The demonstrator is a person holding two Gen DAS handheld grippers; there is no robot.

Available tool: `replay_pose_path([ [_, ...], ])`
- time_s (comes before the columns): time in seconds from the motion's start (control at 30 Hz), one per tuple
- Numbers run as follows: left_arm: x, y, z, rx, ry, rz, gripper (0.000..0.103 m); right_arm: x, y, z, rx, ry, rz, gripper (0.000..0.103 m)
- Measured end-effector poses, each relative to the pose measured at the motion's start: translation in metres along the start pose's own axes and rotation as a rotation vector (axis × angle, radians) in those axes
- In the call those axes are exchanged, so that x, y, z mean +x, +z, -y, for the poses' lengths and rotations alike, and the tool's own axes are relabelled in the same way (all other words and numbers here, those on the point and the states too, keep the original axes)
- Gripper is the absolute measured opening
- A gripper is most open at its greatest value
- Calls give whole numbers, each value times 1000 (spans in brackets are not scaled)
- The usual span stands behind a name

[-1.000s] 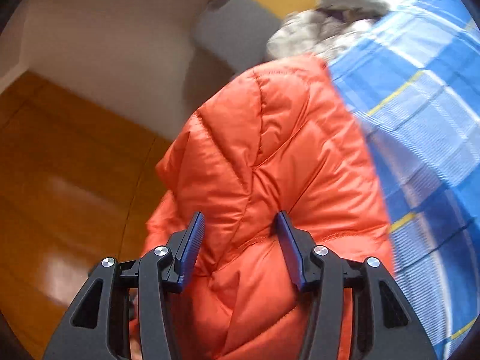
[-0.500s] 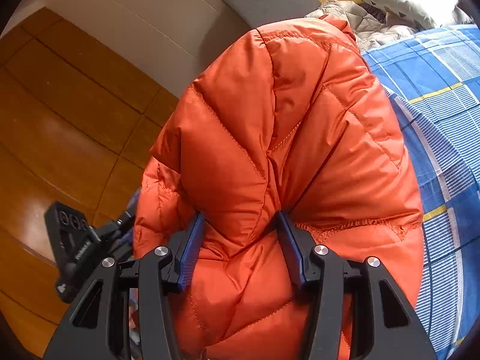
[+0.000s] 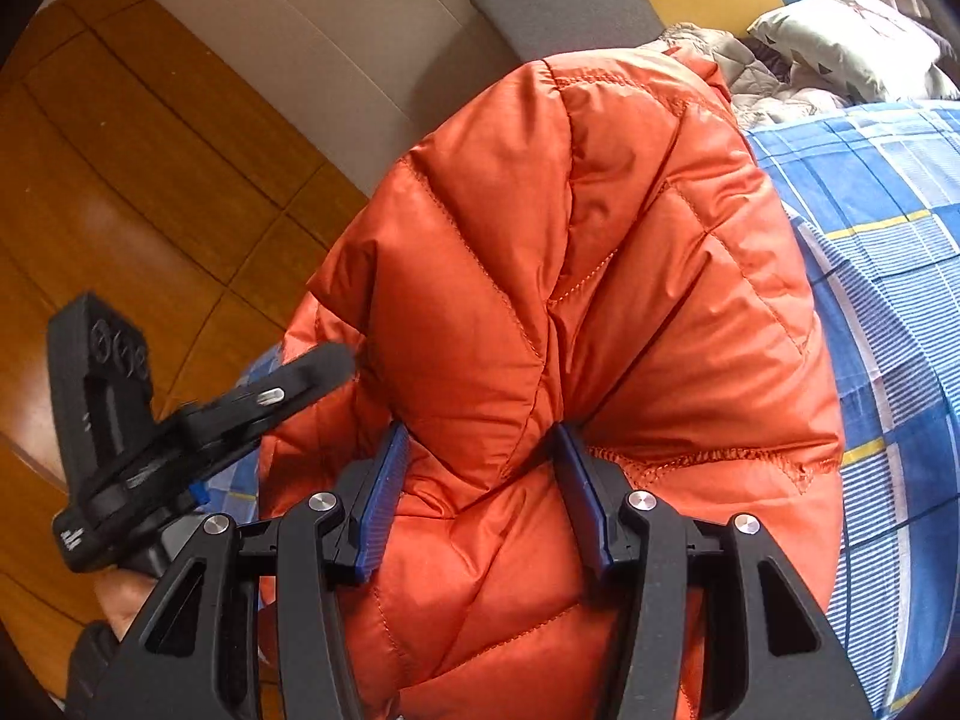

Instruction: Fold large clothes

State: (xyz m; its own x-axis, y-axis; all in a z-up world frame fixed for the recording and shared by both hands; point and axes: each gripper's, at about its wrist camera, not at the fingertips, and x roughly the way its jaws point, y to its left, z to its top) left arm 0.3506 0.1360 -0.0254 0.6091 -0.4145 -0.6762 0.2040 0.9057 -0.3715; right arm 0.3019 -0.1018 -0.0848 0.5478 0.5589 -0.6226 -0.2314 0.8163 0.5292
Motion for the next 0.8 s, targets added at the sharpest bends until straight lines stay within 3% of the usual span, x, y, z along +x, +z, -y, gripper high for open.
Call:
replay_pose_path([
  [0.17, 15, 6, 11, 61, 29, -31, 18, -3, -3, -9, -42, -19, 0, 51],
  [0.23, 16, 7, 17, 104, 58, -38, 9, -5, -3, -11, -51, -22, 0, 51],
  [0.4, 11, 5, 18, 114, 70, -33, 5, -8, 0, -17, -70, -33, -2, 52],
  [0.53, 8, 2, 15, 101, 70, -21, 5, -13, 2, -23, -98, -55, 10, 60],
  [0.8, 3, -3, 12, 84, 62, 7, 5, -40, 11, -16, -76, -167, 125, 62],
])
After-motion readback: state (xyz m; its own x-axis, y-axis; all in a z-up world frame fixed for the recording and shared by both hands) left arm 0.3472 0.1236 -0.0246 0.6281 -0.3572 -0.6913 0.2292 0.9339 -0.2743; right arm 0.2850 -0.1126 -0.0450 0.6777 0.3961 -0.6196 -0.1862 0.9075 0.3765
